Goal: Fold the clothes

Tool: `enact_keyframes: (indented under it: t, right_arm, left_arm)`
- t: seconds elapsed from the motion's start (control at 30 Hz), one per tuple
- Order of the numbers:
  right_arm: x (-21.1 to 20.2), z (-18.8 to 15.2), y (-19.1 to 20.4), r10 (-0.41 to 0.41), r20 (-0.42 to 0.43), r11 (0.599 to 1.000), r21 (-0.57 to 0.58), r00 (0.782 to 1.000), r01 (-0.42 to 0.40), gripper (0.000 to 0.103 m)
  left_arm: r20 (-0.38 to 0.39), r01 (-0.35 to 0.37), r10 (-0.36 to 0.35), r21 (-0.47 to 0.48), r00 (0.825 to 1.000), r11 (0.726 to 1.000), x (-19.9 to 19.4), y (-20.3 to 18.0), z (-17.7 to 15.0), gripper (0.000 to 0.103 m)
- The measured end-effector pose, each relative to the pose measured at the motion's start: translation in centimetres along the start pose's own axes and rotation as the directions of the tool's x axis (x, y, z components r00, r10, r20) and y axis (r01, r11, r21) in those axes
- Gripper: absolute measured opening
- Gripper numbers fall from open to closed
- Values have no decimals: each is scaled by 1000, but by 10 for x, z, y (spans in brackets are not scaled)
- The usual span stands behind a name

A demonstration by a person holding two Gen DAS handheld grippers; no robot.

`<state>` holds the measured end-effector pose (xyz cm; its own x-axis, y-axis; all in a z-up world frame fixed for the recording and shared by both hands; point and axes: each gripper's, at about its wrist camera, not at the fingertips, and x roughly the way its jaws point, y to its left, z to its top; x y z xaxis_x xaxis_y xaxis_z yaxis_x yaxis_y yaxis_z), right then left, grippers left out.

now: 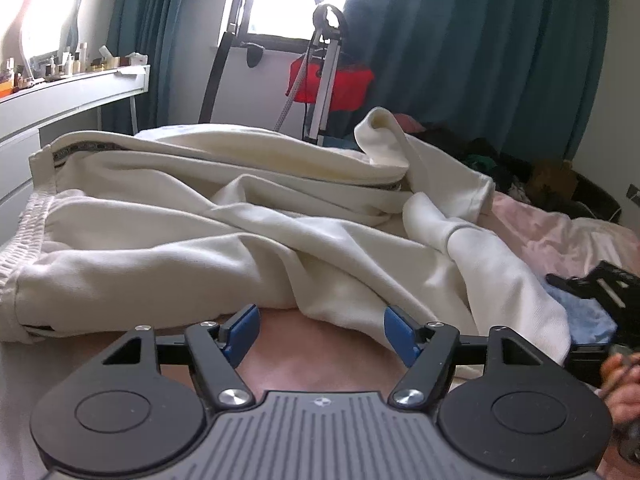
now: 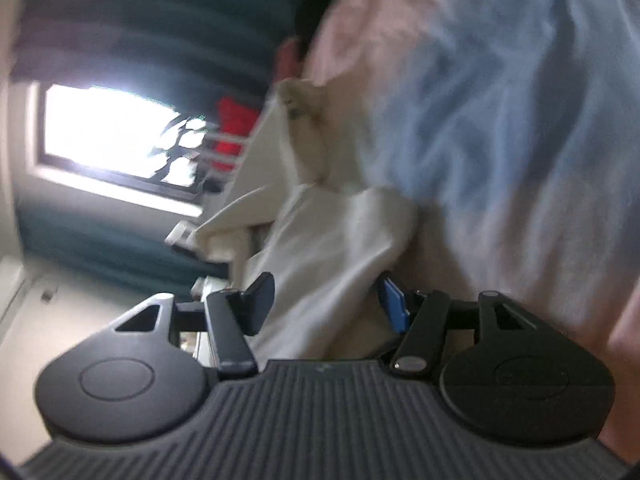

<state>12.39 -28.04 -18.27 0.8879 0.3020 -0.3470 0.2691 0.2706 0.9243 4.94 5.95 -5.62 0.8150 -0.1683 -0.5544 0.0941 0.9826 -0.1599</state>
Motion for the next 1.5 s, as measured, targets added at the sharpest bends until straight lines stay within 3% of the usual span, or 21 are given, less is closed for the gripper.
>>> enact_keyframes:
  t: [0.07, 0.13, 0.2, 0.23, 0.3, 0.4, 0.53, 0.63, 0.7, 0.77, 0.8, 0.93, 1.17, 1.23, 1.27, 1.3, 1.37, 1.5]
  right_arm:
    - [11, 2, -9, -33, -17, 999, 23, 999, 33, 48]
    - [18, 2, -9, -12, -3, 1000, 12, 1000, 12, 46]
    - [21, 4, -2, 3, 15, 1000, -22, 1000, -3, 19]
    - [20, 5, 4, -5, 37, 998, -55, 999, 7, 13]
    - [11, 9, 12, -9, 99, 995, -98, 995, 18, 7]
    - [-15, 26, 24, 8, 213, 993, -119, 977, 17, 6]
    - [-67, 58, 41, -3, 375, 977, -196, 927, 83, 6]
    - [-112, 85, 45, -40, 517, 943, -263, 855, 204, 6]
    - [-136, 102, 29, -100, 587, 934, -223, 803, 279, 6]
    - [-150, 118, 1, -188, 606, 940, -117, 773, 320, 6]
    - [-152, 125, -18, -245, 590, 942, -43, 769, 333, 7]
    - [-155, 127, -72, -362, 501, 928, 112, 786, 356, 8]
    - [-161, 112, -61, -356, 472, 933, 133, 807, 334, 10]
    - [-163, 109, -63, -337, 436, 941, 164, 834, 294, 12]
    - [-164, 107, -64, -319, 418, 947, 180, 851, 266, 20]
    - [-164, 105, -66, -300, 399, 951, 196, 866, 239, 37]
    - [-165, 102, -70, -259, 364, 956, 229, 895, 183, 60]
    - [-163, 94, -69, -198, 308, 952, 286, 930, 108, 62]
  left_arm:
    - [-7, -1, 1, -2, 1000, 1000, 4, -1, -1, 71]
    - [-11, -4, 4, -9, 1000, 1000, 7, 0, -3, 71]
    - [-11, -9, 8, -15, 1000, 1000, 8, 0, -4, 71]
    - [-11, -12, 12, -13, 1000, 1000, 9, 0, -4, 71]
    - [-15, -9, 9, -14, 1000, 1000, 12, -1, -4, 71]
    - [-26, -2, 2, -18, 1000, 1000, 14, -1, -5, 71]
    - [-36, 5, -5, -18, 999, 1000, 15, -2, -7, 71]
    - [-39, 10, -11, -25, 999, 1000, 14, -1, -7, 71]
    - [-47, 15, -17, -45, 999, 999, 15, 2, -7, 73]
    - [-68, 14, -20, -86, 997, 996, 17, 9, -7, 74]
    - [-83, 13, -23, -114, 996, 993, 18, 14, -7, 75]
    - [-147, -24, -16, -266, 989, 964, 25, 46, -7, 75]
    - [-160, -84, 7, -478, 987, 874, 19, 100, 1, 77]
    - [-168, -96, 9, -515, 986, 852, 17, 113, 6, 78]
    - [-183, -99, -2, -537, 983, 838, 19, 121, 10, 80]
    - [-200, -102, -15, -560, 980, 822, 21, 130, 14, 82]
    - [-199, -102, -28, -614, 980, 783, 20, 149, 13, 81]
    - [-186, -101, -48, -714, 981, 693, 15, 188, 9, 81]
